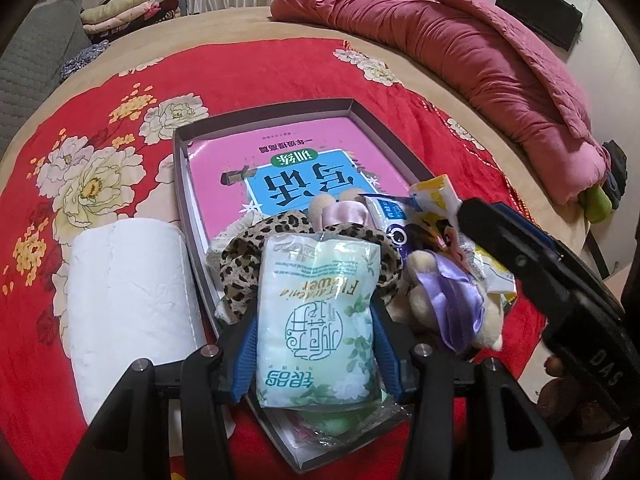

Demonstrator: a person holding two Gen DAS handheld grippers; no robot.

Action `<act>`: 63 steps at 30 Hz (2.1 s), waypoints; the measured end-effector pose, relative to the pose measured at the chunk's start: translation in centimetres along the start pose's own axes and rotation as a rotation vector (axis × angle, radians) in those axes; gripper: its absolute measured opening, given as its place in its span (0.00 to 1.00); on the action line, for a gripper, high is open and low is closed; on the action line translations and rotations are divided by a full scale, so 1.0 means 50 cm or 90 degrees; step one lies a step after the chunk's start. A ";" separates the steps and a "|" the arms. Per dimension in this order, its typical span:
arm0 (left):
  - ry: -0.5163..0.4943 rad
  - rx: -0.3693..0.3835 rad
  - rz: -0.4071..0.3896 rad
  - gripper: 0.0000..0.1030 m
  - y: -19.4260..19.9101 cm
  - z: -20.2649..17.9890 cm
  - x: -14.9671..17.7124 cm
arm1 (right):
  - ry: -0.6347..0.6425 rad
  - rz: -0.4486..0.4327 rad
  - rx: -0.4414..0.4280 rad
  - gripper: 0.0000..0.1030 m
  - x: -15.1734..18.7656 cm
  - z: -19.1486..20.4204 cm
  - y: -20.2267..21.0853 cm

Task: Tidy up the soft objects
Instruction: 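Lower the tissue pack into the tray with the left tool while the right tool lowers the snack packet there, then open both tools and lift them away from the tray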

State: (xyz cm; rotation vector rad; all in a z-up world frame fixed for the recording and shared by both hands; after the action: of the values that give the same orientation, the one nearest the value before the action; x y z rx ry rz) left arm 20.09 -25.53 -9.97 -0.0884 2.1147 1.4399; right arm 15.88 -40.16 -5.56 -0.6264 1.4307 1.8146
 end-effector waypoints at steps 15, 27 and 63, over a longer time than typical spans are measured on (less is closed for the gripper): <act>-0.003 0.010 -0.010 0.54 0.002 -0.007 -0.006 | -0.086 0.048 -0.076 0.60 0.023 -0.005 0.003; -0.004 0.040 -0.032 0.58 0.023 -0.016 -0.018 | -0.107 0.045 -0.087 0.61 0.023 -0.011 0.001; 0.059 0.021 -0.131 0.60 0.175 0.053 -0.028 | -0.012 -0.043 0.103 0.72 -0.017 0.063 0.146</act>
State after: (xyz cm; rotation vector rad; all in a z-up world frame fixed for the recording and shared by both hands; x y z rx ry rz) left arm 19.20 -19.94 -2.68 -0.3550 2.1323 1.3023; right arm 10.84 -38.17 0.33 -0.5667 1.5088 1.6294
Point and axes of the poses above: each gripper's, at about its wrist camera, not at the fingertips, and y roughly against the way its jaws point, z to its left, x to its underside, the point moved 8 cm from there along -y, roughly the way its jaws point, and after that the axes turned 7 degrees about x, right-handed, at the moved point
